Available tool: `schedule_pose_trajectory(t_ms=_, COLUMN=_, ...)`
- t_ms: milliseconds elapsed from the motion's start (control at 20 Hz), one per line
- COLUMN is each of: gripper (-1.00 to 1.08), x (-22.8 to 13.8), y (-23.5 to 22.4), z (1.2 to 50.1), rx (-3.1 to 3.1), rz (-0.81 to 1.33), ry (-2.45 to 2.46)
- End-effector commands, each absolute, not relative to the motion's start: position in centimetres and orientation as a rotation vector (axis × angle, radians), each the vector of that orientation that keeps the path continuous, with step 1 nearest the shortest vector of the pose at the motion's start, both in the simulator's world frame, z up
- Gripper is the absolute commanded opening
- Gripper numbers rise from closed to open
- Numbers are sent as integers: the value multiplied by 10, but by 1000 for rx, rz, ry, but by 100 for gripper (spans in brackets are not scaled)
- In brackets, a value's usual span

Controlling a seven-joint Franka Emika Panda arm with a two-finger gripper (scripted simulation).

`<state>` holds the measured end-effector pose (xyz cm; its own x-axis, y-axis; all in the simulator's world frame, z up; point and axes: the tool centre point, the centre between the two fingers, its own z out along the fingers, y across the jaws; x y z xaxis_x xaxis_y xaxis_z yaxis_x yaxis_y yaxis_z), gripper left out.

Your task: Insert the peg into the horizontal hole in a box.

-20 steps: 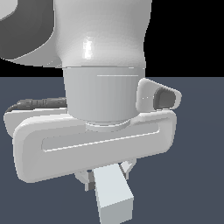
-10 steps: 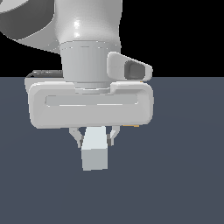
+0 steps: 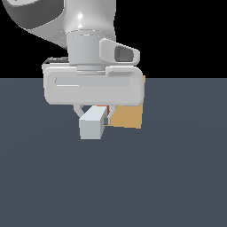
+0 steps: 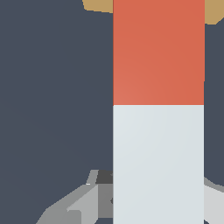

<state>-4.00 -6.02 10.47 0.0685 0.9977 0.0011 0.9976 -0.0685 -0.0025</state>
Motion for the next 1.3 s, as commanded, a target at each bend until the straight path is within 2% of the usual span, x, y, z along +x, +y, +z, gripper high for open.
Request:
schedule_pose_trajectory(t_ms=0, gripper=-100, x=-40, y=-50, z=112, rx=-2334, rz=-1, ry=-2102)
schedule_pose_trajectory(t_ms=500, gripper=-100, x=-39, y=-27, z=124, rx=-2413, rz=0, ry=-2012)
schedule_pose_trajectory(t_ms=1250, gripper=-100, x=-36, y=-25, z=126, rx=-2417, rz=-4, ry=-2008)
